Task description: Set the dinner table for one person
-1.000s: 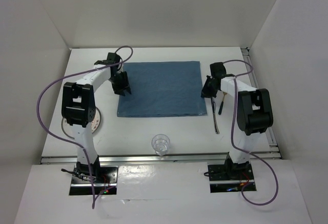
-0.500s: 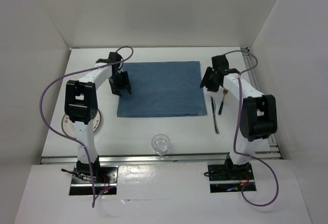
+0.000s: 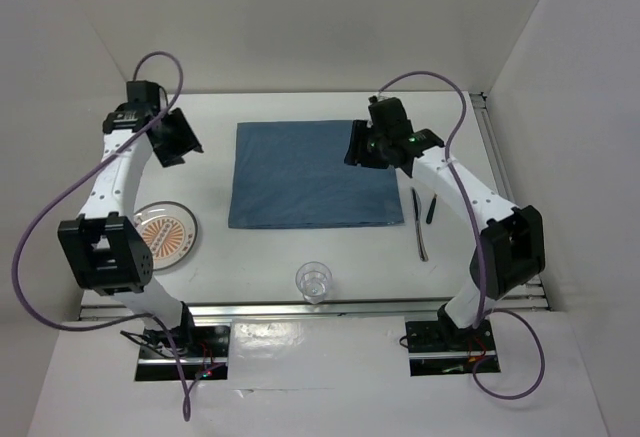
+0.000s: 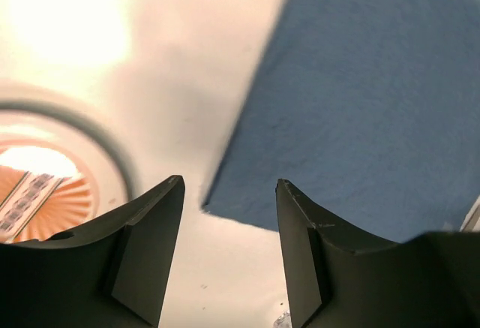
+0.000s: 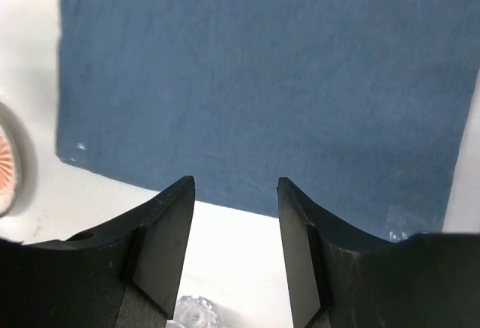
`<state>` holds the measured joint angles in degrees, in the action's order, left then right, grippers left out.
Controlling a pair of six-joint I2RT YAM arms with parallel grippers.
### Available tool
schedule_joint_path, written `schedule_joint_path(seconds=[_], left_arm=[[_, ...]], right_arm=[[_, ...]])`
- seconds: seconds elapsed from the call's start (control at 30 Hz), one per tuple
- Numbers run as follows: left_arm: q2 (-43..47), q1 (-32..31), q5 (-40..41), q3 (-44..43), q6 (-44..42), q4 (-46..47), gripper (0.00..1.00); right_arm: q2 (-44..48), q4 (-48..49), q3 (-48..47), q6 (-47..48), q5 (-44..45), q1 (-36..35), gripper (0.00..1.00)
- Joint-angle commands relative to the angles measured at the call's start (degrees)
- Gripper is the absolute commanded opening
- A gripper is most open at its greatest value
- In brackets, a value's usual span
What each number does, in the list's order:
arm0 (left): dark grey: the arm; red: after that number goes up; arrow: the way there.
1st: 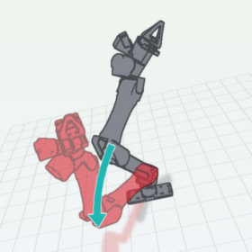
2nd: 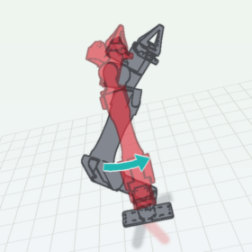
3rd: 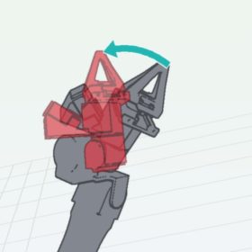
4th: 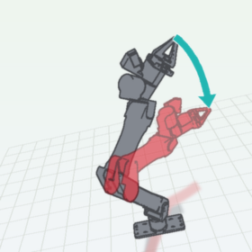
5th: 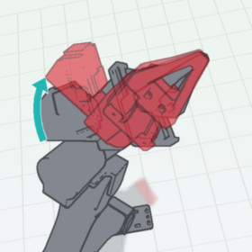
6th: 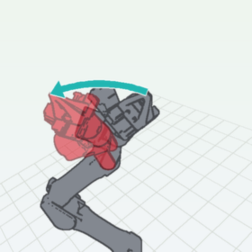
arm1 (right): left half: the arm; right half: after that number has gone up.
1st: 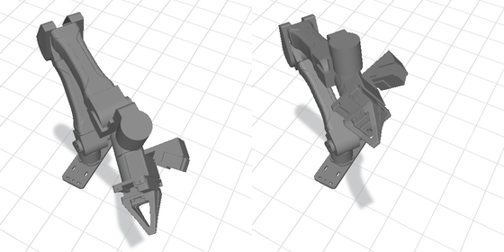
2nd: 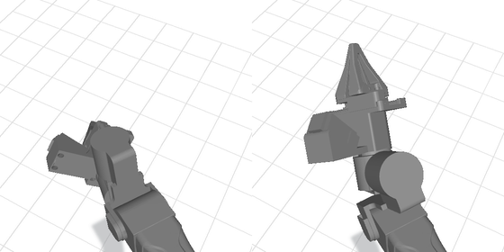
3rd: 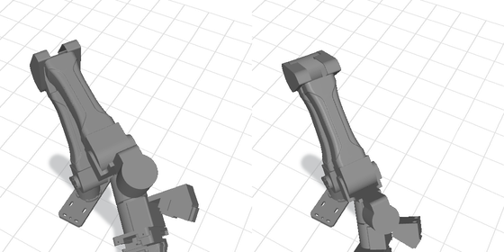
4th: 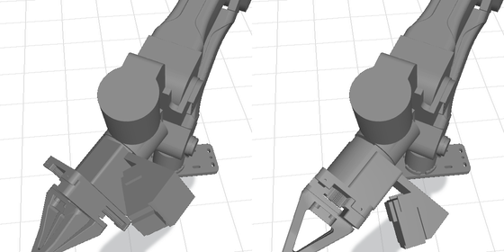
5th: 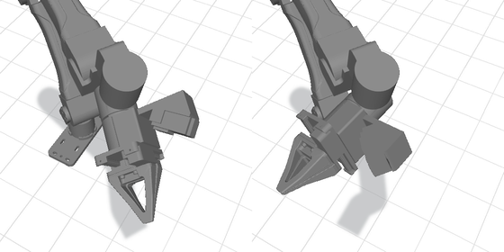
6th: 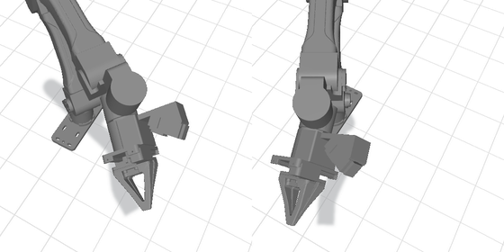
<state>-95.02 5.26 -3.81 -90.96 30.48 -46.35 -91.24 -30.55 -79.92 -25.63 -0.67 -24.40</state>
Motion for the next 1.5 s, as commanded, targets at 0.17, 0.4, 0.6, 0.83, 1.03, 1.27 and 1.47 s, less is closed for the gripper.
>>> schedule_joint_path(seconds=[0.17, 0.4, 0.6, 0.83, 1.03, 1.27, 1.47], left_arm=[[11.8, 3.5, 6.1, 10.0, 4.9, -1.5, 0.66], [14.4, 6.9, 2.2, 12.4, 5.7, -3.0, 0.68], [14.9, 6.9, -4.8, 3.5, 4.3, -3.8, 0.78], [14.9, 7.4, 2.2, 0.1, 4.4, -8.3, 0.76], [17.6, 7.4, -2.9, -5.0, 4.4, -7.7, 0.75], [18.6, 7.4, -7.5, -10.9, 4.4, -10.2, 0.75], [19.9, 7.4, -9.3, -9.7, 4.4, -10.3, 0.75]], right_arm=[[0.2, -4.4, 3.1, 2.2, 6.6, -6.8, 0.56], [-5.5, 1.4, -0.3, -1.2, -2.2, -17.7, 0.72], [-20.0, 8.3, -10.3, -4.9, -10.2, -25.4, 0.81], [-31.5, 11.3, -23.7, -8.4, -15.1, -28.3, 0.78], [-45.8, 11.7, -41.4, -10.1, -20.0, -30.6, 0.77], [-58.3, 12.1, -55.0, -14.2, -21.0, -31.8, 0.74], [-65.5, 14.5, -62.2, -15.2, -22.2, -32.4, 0.74]])
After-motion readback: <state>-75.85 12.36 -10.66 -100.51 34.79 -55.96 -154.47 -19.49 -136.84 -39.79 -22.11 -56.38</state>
